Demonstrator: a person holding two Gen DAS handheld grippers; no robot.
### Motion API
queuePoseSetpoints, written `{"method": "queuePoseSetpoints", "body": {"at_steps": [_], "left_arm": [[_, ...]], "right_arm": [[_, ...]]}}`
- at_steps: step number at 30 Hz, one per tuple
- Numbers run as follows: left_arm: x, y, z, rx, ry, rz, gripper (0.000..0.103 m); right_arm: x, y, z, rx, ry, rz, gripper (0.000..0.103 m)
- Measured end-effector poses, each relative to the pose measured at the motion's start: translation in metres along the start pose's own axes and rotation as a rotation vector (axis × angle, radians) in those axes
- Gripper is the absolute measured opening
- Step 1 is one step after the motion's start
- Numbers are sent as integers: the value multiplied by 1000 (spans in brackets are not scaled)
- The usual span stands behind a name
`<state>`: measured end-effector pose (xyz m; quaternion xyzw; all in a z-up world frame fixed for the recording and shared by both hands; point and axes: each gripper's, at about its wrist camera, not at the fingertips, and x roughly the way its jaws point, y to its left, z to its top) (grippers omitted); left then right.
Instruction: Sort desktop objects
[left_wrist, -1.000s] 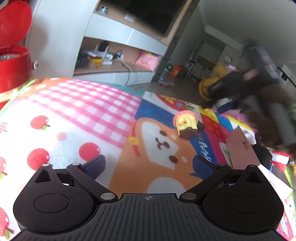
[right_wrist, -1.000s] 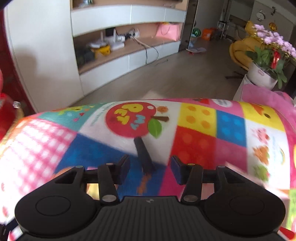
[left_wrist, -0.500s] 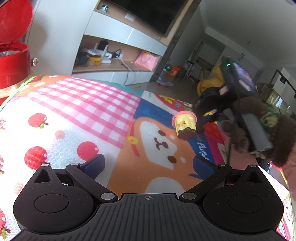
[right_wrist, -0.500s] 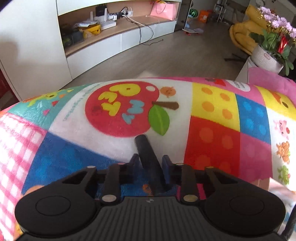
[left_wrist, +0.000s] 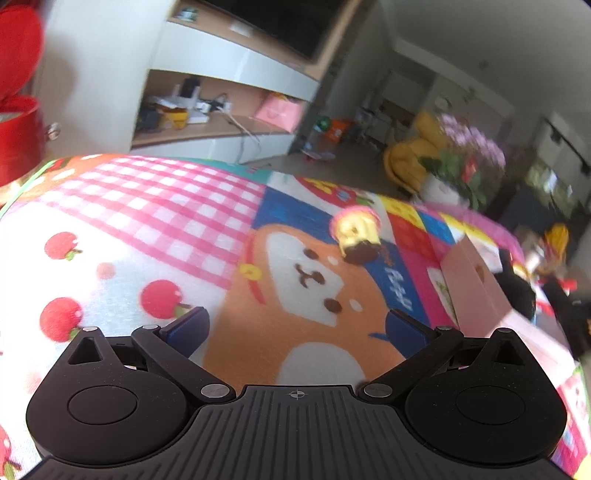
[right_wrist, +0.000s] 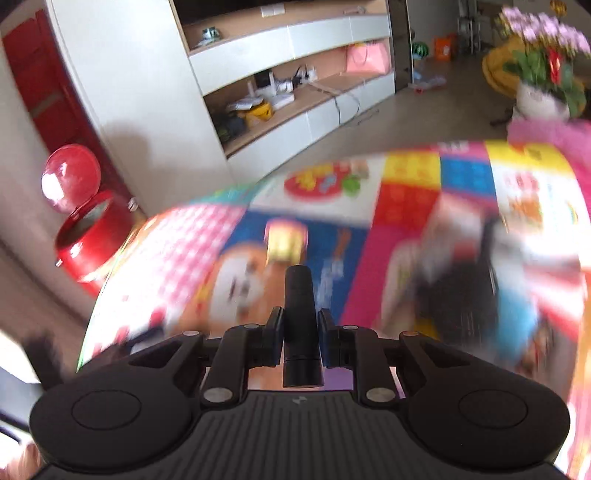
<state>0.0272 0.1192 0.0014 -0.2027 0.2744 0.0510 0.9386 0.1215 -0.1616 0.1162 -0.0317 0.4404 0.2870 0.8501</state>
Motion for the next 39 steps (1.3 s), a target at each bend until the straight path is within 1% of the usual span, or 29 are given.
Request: {"method": "queuePoseSetpoints", "body": {"at_steps": [4,6,8,9,10,11,12,13,14,16,18,19,20,21,22,25,27,30,33,37,39], "left_arm": [[14,-24,8,107,49,-25,103],[21,-38,20,154,33,-11,103],[33,-53,39,204,9,19,103],[40,-59,48,224,4,30,103],[49,-66,58,237,10,37,102],[61,-72,66,244,27,40,96],[73,-77,73,247,49,46,89],[87,-82,79,252,77,63,79],[101,-85,82,254,101,77,81],[125,-88,86,248,144,85,86],[144,-88,87,254,175,90,85],[151,-89,87,266,178,104,79],[156,-91,86,288,180,118,71],[159,-93,85,312,182,129,65],[160,-94,83,334,184,140,60],[149,-99,77,374,157,155,60],[132,-101,72,387,135,135,59],[88,-109,56,415,77,57,59],[42,-120,28,460,28,-33,59],[0,-132,-11,496,23,-145,59],[-12,-135,-28,502,26,-172,59]], "right_arm": [[4,-12,-56,-25,15,-115,18],[9,-19,-74,-32,5,-156,19],[9,-25,-90,-32,-33,-185,20],[7,-27,-96,-33,-55,-191,24],[3,-30,-102,-24,-77,-190,33],[0,-33,-107,-10,-99,-187,37],[-2,-38,-112,6,-120,-188,47],[-6,-41,-117,24,-142,-197,55],[-9,-44,-122,42,-163,-212,59],[-12,-50,-134,78,-190,-232,68],[-18,-54,-144,113,-212,-255,73],[-20,-56,-149,133,-223,-262,75],[-21,-59,-153,155,-231,-261,79],[-22,-61,-158,176,-236,-255,81],[-22,-63,-161,193,-236,-250,81],[-17,-62,-168,202,-225,-266,81],[-14,-56,-170,170,-230,-297,81],[-14,-48,-172,141,-245,-306,85],[-11,-44,-172,146,-244,-304,87],[-7,-45,-170,177,-222,-325,87],[-9,-42,-170,177,-229,-336,87]]}}
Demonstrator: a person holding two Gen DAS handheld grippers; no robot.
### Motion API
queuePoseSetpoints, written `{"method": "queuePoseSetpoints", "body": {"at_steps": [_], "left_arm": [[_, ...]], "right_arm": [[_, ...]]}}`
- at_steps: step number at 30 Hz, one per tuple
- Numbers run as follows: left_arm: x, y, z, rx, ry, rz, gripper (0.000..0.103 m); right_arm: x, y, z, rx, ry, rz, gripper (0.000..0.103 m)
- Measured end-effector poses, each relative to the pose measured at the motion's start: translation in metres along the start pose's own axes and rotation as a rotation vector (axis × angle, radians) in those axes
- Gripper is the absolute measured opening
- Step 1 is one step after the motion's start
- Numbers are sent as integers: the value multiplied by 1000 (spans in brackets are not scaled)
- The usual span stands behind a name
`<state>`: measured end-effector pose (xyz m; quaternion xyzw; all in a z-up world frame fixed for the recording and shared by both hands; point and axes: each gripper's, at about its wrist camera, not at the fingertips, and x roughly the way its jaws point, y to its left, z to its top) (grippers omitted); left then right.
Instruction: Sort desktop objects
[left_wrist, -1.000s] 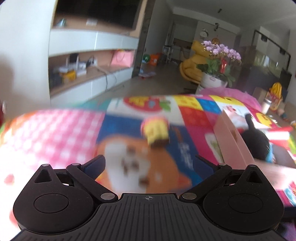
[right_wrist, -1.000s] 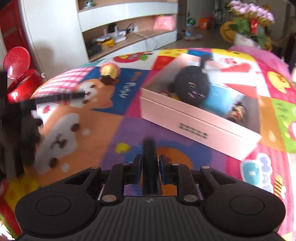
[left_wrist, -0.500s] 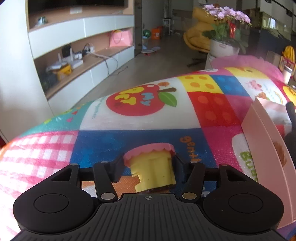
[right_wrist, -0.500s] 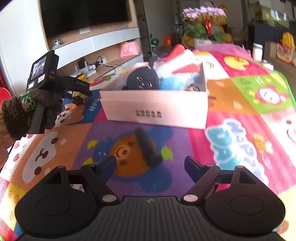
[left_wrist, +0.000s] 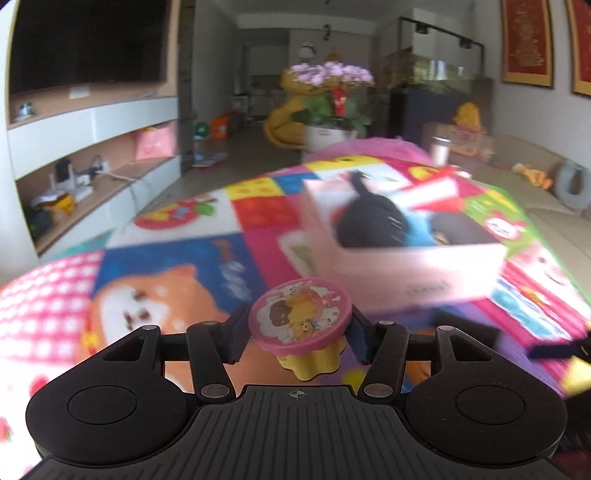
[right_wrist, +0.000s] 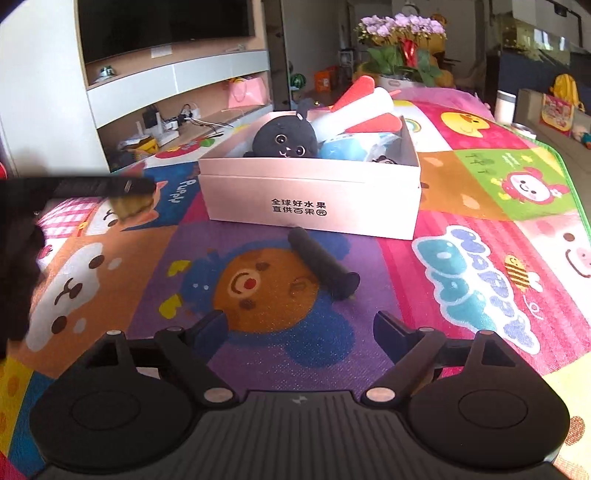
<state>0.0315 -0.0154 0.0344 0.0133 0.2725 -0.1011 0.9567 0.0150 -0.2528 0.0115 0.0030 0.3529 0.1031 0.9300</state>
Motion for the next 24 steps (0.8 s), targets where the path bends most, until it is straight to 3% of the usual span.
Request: {"method": "queuePoseSetpoints", "body": {"at_steps": [4,11,17,24], "left_arm": [[-11,-21,-28,109,-12,23,59],[-23,-18,-54,77,55,-25,60],[-27,-9,-60,24,132,-63,91],[-35,-9,-66,-19,170,-91,103]], "right_arm": [[-7,3,-2,-9,-21,-31,93],[-7,4,-7,-3,-4,-62,98],[-5,4,-11,19,26,-61,103],[-6,2,-17,32,58,-47,103]]}}
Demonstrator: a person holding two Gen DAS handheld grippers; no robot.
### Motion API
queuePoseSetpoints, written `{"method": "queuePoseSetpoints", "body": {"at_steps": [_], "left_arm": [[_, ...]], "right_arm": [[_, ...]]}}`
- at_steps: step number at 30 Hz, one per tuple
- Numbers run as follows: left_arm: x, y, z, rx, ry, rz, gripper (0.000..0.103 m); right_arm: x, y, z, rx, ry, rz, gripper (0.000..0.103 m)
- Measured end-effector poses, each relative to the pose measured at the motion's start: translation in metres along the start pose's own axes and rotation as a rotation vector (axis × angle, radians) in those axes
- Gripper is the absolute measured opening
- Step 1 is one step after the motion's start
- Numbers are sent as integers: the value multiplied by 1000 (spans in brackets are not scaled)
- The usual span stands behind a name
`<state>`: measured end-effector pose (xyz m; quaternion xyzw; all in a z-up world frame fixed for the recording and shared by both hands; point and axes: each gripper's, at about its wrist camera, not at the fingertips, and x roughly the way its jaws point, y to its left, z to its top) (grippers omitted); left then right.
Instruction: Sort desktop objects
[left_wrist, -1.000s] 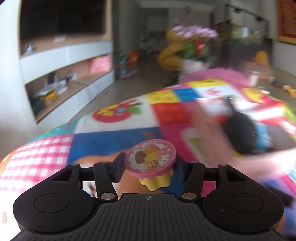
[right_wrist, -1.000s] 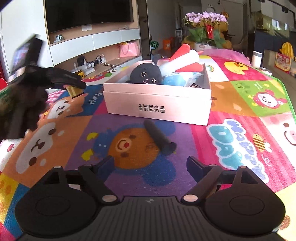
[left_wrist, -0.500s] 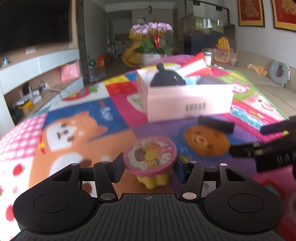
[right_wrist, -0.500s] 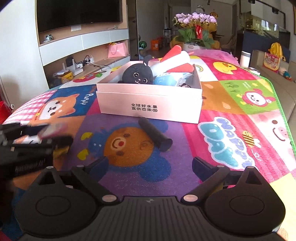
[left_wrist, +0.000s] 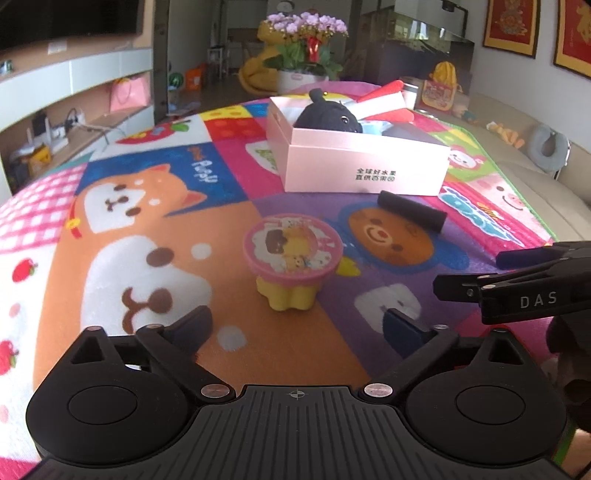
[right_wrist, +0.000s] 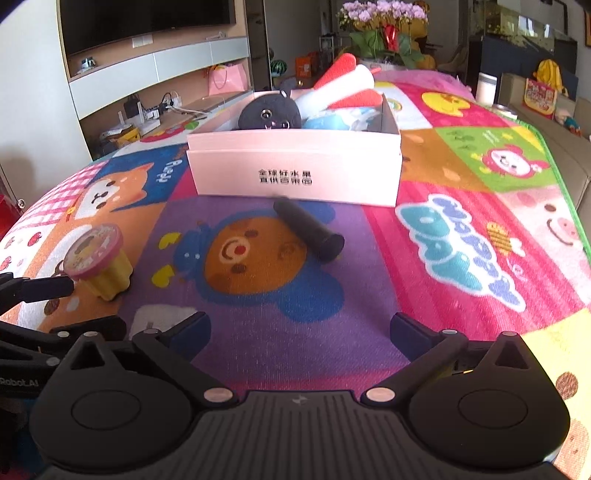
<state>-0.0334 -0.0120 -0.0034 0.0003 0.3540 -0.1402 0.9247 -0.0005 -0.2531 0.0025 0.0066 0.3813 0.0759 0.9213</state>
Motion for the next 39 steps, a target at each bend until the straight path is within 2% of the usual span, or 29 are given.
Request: {"method": "queuePoseSetpoints", "body": {"at_steps": [6,10,15,18,20,26,28,30,32,33,34,36,37,39], "left_arm": [[0,-4,1,-4,35,29,103],[0,-1,5,-52,51,35,103],[-2,-7,1,47,61,30,103],[-10,4,5,-37,51,-46,103],[-14,9,10,-79,13,-57,103],[-8,3,28,-20,-44,88,103],[-8,6,29,-33,-56,91,103],[-8,10,28,-65,-61,96,103],[-3,14,25,-104,-48,98,103],[-1,17,23,-121,-36,93,103],[3,19,22,-135,-22,87,103],[8,22,19,-153,2,74,103],[9,22,18,-154,4,74,103],[7,21,15,-139,-2,76,103]], "right_arm": [[1,2,-3,-17,4,-5,103],[1,2,-4,-20,3,-1,103],[1,2,-4,-37,7,1,103],[1,4,-4,-50,7,-8,103],[2,4,-4,-50,6,-8,103],[1,6,-4,-54,4,-10,103],[0,6,-2,-70,-8,7,103],[-2,7,2,-105,-60,-35,103],[1,9,10,-146,-99,-115,93],[5,9,15,-157,-93,-129,81],[10,7,22,-152,-78,-124,69],[20,1,34,-130,-46,-91,59],[26,-1,39,-140,-35,-104,58],[39,-3,46,-183,-28,-201,58]]}}
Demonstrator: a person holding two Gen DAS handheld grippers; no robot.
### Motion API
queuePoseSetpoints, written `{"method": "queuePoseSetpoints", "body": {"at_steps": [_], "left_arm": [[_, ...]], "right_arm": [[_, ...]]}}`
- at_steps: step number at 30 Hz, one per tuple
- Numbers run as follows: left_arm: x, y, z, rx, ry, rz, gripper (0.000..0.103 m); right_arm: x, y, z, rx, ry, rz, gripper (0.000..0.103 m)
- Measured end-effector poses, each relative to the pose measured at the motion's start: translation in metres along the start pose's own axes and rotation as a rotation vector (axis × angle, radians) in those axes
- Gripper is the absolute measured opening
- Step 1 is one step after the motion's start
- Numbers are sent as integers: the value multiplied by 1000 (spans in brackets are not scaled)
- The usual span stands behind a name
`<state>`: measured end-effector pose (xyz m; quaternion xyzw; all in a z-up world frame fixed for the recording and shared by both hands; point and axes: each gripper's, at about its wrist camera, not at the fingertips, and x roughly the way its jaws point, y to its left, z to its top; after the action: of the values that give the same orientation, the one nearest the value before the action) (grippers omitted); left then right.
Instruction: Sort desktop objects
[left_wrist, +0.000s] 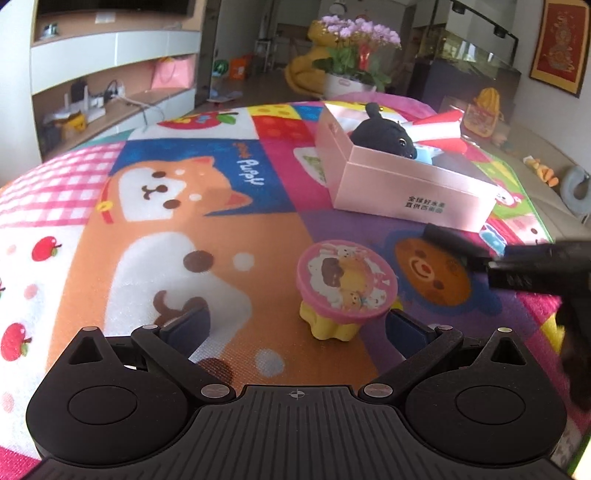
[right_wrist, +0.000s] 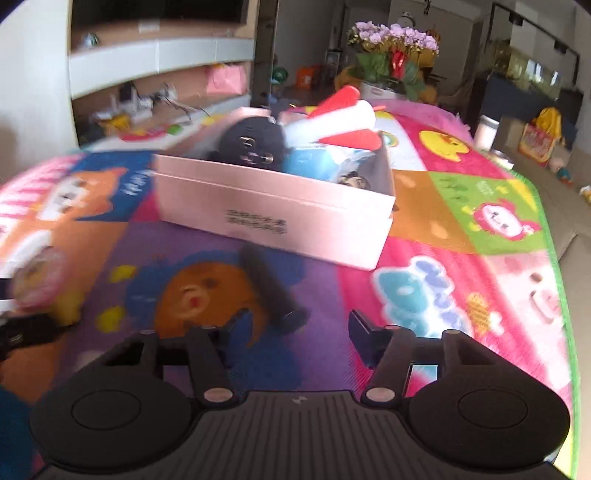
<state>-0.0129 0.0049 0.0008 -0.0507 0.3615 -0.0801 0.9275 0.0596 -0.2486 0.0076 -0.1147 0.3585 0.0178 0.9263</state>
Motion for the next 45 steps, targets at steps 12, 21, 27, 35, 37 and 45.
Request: {"method": "queuePoseSetpoints", "body": {"at_steps": [12,21,27,35,37,45], "left_arm": [[2,-10,-7,80,8,33,103],[0,-5,-8,58,-10,11,103],[0,-5,-8,55,-16,10,103],[-4,-6,-8,56,-26,19,103],[-8,-8,-8,63,-43,6,103],[-4,-27,0,133,-36,23,81]], "right_arm": [[-7,-16,4,70,-113,-9,94],[45,5,35,240,5,62,100],[44,21,35,185,7,62,75],[-1,-2,17,186,6,124,75],[-17,-9,8,175,0,130,75],[-54,-22,-27,143,-5,127,75]]}}
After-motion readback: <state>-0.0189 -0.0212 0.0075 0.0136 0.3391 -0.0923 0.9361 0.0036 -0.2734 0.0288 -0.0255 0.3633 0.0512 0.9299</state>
